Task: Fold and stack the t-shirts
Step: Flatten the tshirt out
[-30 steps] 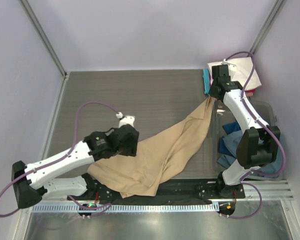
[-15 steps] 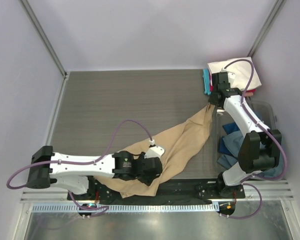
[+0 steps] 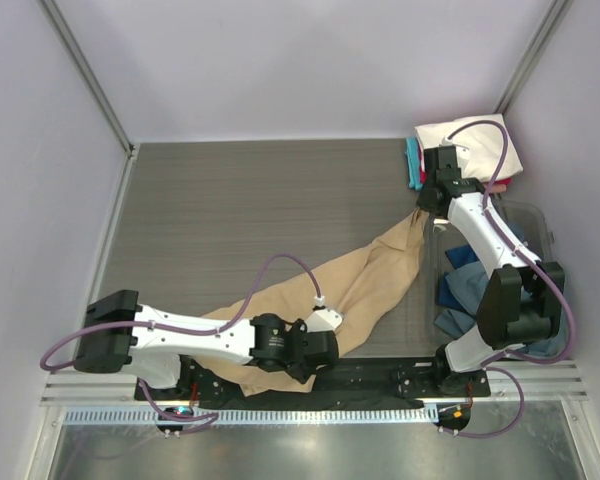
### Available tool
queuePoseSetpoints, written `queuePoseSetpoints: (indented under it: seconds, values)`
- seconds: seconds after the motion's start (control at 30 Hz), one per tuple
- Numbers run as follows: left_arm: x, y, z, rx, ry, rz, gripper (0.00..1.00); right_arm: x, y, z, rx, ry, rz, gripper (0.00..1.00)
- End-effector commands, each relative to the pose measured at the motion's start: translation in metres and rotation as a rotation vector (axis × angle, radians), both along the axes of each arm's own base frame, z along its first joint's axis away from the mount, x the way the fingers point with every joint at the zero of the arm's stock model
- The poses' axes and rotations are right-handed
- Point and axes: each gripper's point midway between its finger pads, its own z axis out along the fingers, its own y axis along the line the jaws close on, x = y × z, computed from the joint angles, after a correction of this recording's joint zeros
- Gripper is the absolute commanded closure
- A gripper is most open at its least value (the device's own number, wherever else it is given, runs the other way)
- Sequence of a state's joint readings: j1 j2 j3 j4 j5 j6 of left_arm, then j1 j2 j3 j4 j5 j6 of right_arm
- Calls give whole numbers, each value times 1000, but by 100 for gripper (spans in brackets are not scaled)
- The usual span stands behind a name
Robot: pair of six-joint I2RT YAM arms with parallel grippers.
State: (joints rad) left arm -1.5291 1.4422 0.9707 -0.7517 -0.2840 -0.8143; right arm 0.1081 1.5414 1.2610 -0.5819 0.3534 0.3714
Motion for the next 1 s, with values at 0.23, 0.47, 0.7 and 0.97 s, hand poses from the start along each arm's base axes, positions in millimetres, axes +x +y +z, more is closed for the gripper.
queuePoseSetpoints:
  seconds: [0.23,0.47,0.7,0.97]
  values:
    - [-1,-11,0,-28,-1,14,70,3,-1,18,2,-72,5,99]
    - [-1,-12,0,-35,-2,12,100,3,-2,16,-2,-66,6,99]
    - [59,39,75,39,-275,161,100,6,22,36,96,-119,116,99]
    - [146,130,233,-77,-635,433,100,-31,72,199,300,-566,373,99]
